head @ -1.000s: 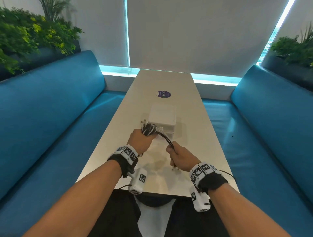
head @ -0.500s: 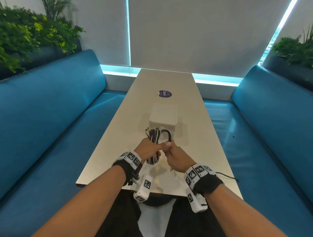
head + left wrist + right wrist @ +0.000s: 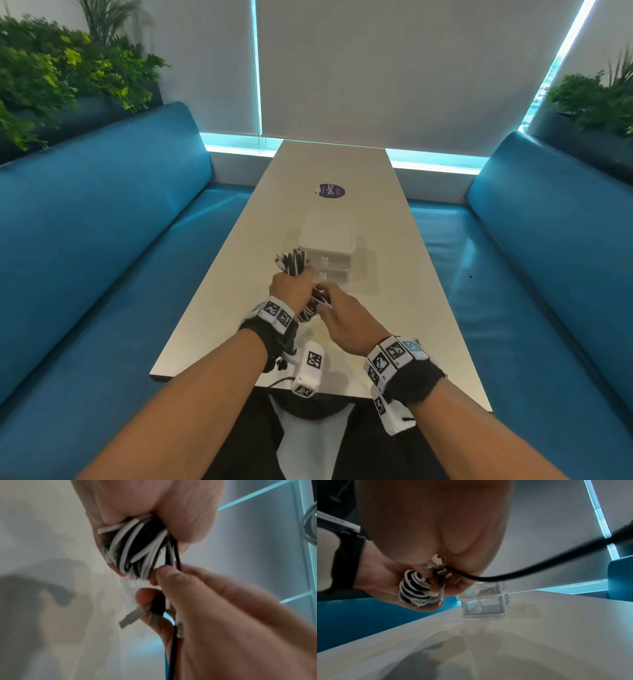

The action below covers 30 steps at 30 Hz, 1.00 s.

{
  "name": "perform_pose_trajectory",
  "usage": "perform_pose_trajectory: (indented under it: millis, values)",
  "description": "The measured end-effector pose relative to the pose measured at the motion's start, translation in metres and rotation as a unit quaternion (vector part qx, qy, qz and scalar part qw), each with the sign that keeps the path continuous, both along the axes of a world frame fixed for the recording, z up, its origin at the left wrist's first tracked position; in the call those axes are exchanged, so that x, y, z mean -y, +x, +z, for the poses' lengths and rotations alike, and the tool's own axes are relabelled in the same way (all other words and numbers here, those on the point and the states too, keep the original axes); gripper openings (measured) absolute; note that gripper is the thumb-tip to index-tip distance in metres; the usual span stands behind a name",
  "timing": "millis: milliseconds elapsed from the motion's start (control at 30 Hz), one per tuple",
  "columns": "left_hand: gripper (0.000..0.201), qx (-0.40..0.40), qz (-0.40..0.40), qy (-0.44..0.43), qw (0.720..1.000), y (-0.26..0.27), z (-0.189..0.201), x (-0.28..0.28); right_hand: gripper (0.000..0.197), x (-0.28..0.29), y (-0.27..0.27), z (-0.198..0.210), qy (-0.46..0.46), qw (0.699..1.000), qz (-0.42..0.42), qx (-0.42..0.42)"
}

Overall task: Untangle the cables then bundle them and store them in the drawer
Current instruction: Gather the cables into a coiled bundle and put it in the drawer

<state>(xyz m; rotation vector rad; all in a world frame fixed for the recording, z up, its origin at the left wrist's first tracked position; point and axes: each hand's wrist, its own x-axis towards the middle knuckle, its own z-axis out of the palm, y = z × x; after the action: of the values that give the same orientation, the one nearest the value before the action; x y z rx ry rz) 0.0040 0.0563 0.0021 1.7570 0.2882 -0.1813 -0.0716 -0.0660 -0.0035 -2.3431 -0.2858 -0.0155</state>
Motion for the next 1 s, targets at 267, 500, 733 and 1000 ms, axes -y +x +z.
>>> perform_pose_trajectory:
  millis: [267,500,733,1000]
  values:
    - [0.031,0.019,-0.059,-0.217,0.974,-0.002,0.014,-0.003,0.033,0.005,0.006,-0.003,0.02,0.997,-0.048,-0.054]
    - [0.05,0.019,-0.074,-0.205,0.976,-0.004,0.017,-0.003,0.055,0.01,0.003,0.001,0.122,0.983,-0.032,-0.13]
    - [0.032,0.043,-0.091,-0.124,0.987,-0.003,0.019,-0.003,0.051,-0.011,0.01,0.006,0.09,0.965,-0.034,-0.244]
    - [0.03,0.125,-0.11,-0.002,0.986,0.0,0.004,-0.009,0.082,-0.038,0.015,-0.002,-0.079,0.974,0.015,-0.21]
